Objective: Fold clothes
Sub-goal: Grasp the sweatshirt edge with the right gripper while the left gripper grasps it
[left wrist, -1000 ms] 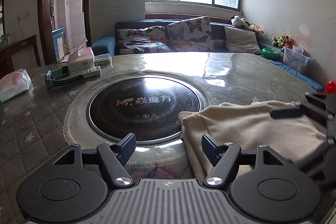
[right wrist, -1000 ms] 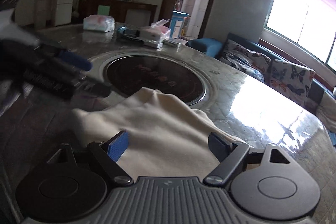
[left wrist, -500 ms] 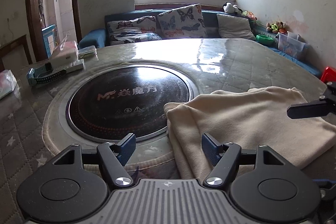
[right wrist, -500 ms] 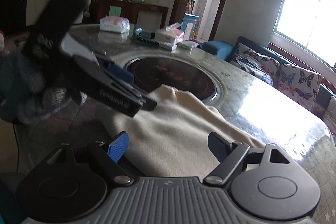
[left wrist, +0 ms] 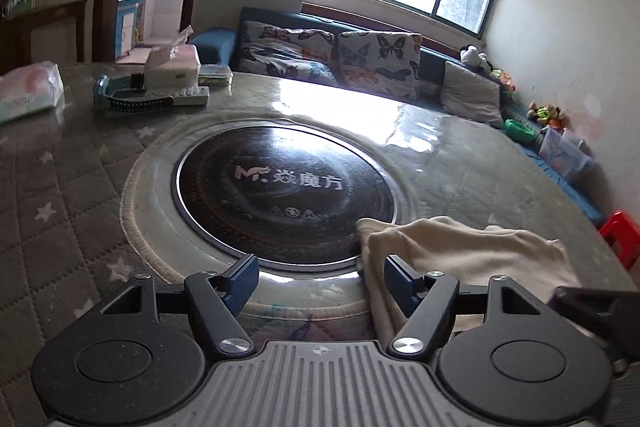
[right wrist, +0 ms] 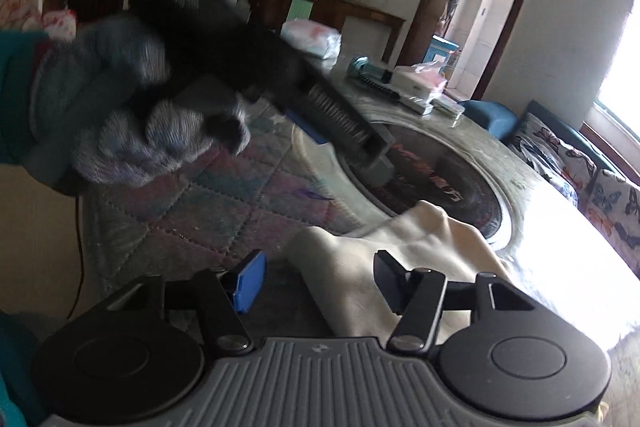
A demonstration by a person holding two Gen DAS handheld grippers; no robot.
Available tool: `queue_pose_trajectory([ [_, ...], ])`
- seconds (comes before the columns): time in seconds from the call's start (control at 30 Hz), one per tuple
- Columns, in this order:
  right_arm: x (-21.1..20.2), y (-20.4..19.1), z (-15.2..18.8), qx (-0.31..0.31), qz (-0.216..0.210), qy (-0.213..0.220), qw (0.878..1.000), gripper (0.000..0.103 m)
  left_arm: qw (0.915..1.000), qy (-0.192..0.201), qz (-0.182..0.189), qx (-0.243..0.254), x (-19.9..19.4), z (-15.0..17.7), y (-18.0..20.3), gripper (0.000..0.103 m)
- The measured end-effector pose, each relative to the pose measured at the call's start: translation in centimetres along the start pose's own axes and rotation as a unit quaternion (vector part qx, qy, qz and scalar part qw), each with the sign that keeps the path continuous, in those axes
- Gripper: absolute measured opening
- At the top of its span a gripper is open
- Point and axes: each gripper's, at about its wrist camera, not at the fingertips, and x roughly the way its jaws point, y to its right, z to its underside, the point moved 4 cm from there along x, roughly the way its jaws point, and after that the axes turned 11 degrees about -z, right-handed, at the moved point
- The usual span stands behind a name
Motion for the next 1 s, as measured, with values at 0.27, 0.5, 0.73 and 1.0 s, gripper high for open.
queue_pose_trajectory([
  [0.27,0.8,0.3,0.1,0.011,0.016,-0.008,1.0,0.02,0.9962,-0.054,0.055,-0.041,0.7,0.7,1.2,0.073],
  [0.5,-1.4,2.1,-0.2,0.083,-0.003,0.043,0.996,0.013,0.9817,-0.114,0.091,-0.123,2.6,0.7,1.3,0.073],
  [0.73,-3.2,2.8,0.1,0.108,-0.01,0.076,0.991,0.012,0.9666,-0.141,0.12,-0.177,3.7,0.7,1.7,0.06],
  [1.0,-4.6,2.4,1.5,0.129,-0.019,0.081,0.988,0.017,0.9595,-0.151,0.128,-0.2,4.6,1.7,1.5,0.019],
])
